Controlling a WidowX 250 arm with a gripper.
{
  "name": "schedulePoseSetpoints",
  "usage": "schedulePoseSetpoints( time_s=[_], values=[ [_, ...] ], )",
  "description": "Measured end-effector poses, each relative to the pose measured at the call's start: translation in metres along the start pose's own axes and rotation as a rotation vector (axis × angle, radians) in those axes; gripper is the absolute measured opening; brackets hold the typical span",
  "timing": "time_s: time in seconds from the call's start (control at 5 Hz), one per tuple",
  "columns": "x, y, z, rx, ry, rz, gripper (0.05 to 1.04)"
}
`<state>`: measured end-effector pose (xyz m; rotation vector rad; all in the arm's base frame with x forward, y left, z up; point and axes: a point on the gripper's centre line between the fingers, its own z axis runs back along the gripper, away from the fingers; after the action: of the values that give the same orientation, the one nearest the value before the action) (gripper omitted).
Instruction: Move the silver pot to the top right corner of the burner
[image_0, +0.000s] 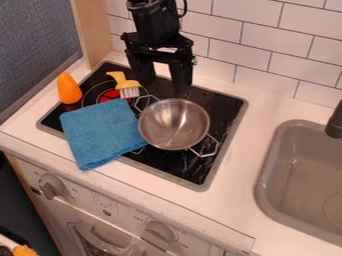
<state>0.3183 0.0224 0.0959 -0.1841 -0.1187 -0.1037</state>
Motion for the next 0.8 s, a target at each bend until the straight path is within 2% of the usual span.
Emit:
schedulePoseSetpoints(
  time_s=[0.2, 0.4, 0.6, 0.8],
  values=[
    [-0.005, 0.0, -0.008, -0.008, 0.03, 0.014, 1.0],
    [-0.011, -0.001, -0.008, -0.004, 0.02, 0.091, 1.0],
    [-0.02, 0.005, -0.002, 0.023, -0.072, 0.161, 1.0],
    [-0.03, 0.012, -0.005, 0.098, -0.072, 0.248, 1.0]
  ],
)
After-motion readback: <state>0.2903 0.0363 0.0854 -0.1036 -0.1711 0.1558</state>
